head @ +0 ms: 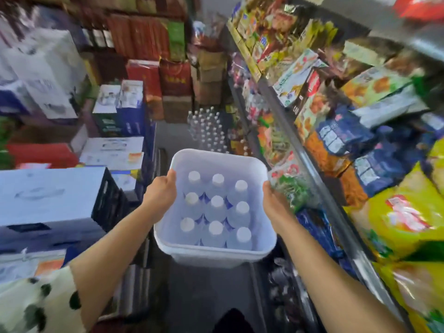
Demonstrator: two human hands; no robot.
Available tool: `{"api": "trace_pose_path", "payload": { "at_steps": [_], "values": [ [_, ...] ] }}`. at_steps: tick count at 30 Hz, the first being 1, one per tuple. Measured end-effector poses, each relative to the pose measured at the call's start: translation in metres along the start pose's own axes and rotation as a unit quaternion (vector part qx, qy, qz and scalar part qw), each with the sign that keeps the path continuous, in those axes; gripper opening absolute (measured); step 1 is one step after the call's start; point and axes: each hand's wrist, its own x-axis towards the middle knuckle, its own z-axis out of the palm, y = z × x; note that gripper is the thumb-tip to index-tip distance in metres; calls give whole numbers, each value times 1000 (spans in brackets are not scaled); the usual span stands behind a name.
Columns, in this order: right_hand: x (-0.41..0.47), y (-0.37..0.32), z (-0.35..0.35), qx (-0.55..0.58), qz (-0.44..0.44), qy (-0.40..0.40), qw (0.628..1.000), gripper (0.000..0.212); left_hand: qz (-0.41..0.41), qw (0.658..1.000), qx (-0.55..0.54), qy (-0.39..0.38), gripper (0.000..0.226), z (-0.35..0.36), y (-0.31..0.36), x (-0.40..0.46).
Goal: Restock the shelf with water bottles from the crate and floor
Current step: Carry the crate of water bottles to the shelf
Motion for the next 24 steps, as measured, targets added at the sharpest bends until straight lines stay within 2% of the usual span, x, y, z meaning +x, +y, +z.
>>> {"api": "trace_pose_path", "payload": {
  "at_steps": [5,11,16,21,24],
  "values": [
    [134,-87,28,-7,-16,-5,1000,61,24,1000,20,3,49,-3,54,146],
    [301,-185,74,-12,-22,-6,1000,61,-30,999,-9,23,60,12,102,326],
    [420,-261,102,-42,-12,-1,999,57,-40,999,15,3,64,13,141,464],
    [536,-306,152,-8,29,17,999,61,-13,999,13,-29,65,21,174,609],
    [599,-322,181,19,41,36,998,50,19,998,34,-56,63,31,196,689]
  ]
}}
